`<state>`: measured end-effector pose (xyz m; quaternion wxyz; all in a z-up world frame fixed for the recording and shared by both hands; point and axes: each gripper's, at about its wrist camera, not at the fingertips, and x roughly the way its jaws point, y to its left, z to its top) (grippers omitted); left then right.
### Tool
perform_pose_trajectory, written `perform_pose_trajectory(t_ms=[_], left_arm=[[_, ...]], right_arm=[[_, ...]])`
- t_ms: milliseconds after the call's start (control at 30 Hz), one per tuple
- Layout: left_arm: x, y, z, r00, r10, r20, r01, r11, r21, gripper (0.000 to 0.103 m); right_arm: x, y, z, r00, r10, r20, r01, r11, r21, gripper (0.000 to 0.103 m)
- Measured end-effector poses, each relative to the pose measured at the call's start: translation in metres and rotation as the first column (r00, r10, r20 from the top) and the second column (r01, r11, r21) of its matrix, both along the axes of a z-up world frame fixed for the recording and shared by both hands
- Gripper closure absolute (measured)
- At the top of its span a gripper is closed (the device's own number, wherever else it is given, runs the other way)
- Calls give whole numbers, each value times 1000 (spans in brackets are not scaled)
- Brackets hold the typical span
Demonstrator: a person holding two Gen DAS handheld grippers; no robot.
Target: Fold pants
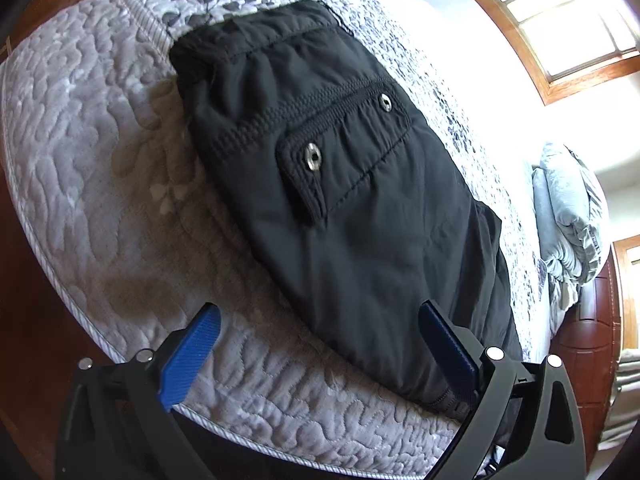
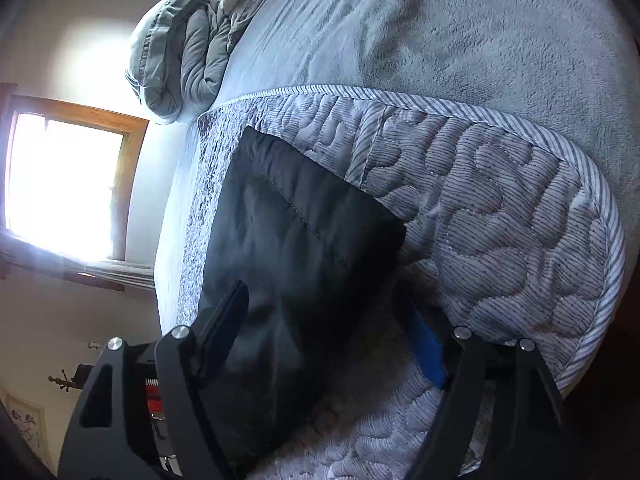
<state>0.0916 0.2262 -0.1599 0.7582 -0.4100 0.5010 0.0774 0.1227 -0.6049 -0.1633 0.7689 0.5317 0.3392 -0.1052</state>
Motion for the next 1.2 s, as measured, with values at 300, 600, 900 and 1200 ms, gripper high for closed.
perform_pose_trajectory(t_ms=[300,600,900,1200], left_arm=[[1,-11,-5,1000,-21,-7,20,1000,-22,4],[-2,-9,-6,1000,-10,4,10,999,-35,4],[3,2,-2,1000,-11,29,11,1000,-11,4],[15,16,0,999,3,50,0,999,-46,4]], right_arm=[[17,-7,-4,999,13,49,-16,999,47,80],[15,9,32,998,26,65,-22,998,-66,86],[23,35,78,995,54,79,-39,982,-182,87],[28,61,121,988,112,110,-80,961,-264,87]])
